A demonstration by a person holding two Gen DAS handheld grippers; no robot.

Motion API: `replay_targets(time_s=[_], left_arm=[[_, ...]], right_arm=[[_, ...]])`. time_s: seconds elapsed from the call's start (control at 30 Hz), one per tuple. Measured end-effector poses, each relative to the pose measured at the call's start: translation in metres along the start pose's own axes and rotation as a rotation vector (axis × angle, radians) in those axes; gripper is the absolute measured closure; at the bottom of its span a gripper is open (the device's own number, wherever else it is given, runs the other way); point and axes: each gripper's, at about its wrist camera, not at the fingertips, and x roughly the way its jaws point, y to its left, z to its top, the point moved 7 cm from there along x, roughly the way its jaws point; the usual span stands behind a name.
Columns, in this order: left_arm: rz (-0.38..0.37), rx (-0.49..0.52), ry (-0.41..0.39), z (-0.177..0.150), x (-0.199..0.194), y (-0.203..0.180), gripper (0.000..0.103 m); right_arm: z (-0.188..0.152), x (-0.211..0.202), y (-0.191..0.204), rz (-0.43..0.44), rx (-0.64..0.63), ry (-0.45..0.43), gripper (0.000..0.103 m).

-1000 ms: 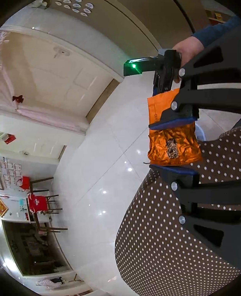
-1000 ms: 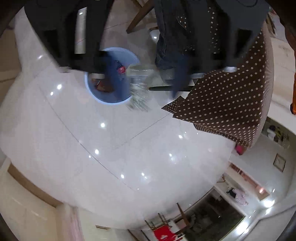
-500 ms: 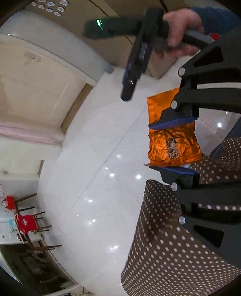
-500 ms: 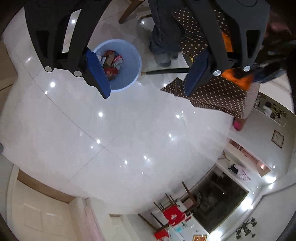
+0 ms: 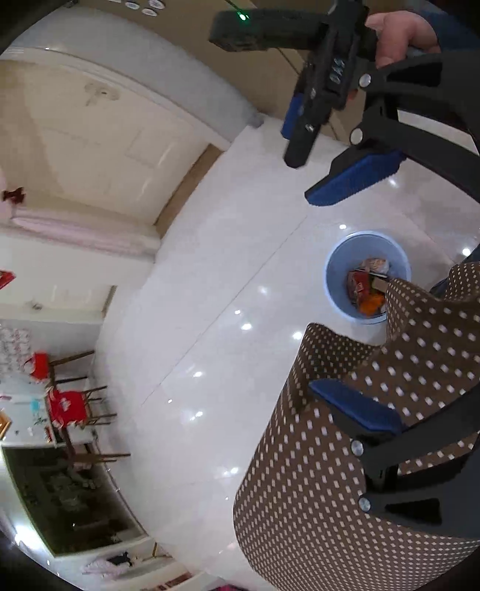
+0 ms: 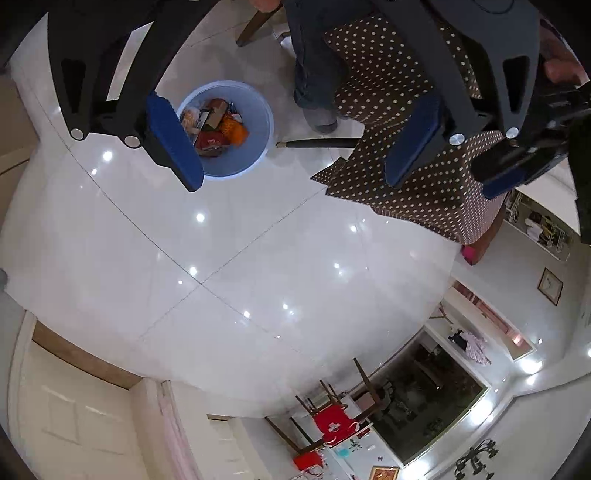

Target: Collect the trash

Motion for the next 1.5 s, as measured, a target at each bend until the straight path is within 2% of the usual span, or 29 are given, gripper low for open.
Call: replay_targets(time_s=[0.1, 0.3, 0.4, 0.43, 0.57, 0.67, 0.83, 0.97, 1.27, 1.4, 1.5], left_arm=[[0.017, -0.015, -0.053, -0.001, -0.025, 0.006, 0.007], [0.096, -0.026, -0.146, -0.005, -0.077, 0.017, 0.006], [0.127, -0.043, -0.238, -0.007, -0.113, 0.025, 0.006], [0.159, -0.047, -0.276, -0.009, -0.126, 0.029, 0.005], [0.252, -0.073, -0.327, -0.026, -0.164, 0.044, 0.005], [0.328, -0.135, -0.379, -0.044, -0.199, 0.059, 0.005], [0.392, -0.242, -0.434, -0.070, -0.246, 0.081, 0.005], [0.448, -0.250, -0.484, -0.086, -0.277, 0.087, 0.005], [0.488, -0.300, -0.599, -0.123, -0.329, 0.075, 0.005], [0.476, -0.308, -0.620, -0.121, -0.342, 0.069, 0.005], [0.500, -0.305, -0.638, -0.122, -0.353, 0.068, 0.005]], right_arm=[[-0.003, -0.006, 0.020, -0.001, -0.036, -0.008, 0.006], [-0.003, -0.030, 0.058, -0.003, -0.091, -0.044, 0.006], [-0.002, -0.047, 0.080, -0.007, -0.121, -0.071, 0.006], [-0.003, -0.054, 0.089, -0.008, -0.136, -0.080, 0.006], [-0.007, -0.075, 0.125, -0.024, -0.208, -0.106, 0.006], [-0.017, -0.093, 0.155, -0.018, -0.265, -0.142, 0.006], [-0.032, -0.120, 0.202, -0.026, -0.375, -0.201, 0.006], [-0.044, -0.135, 0.234, -0.025, -0.455, -0.248, 0.006], [-0.062, -0.169, 0.264, -0.006, -0.505, -0.376, 0.006], [-0.072, -0.187, 0.270, -0.008, -0.518, -0.422, 0.006], [-0.075, -0.198, 0.275, -0.005, -0.535, -0.458, 0.006]])
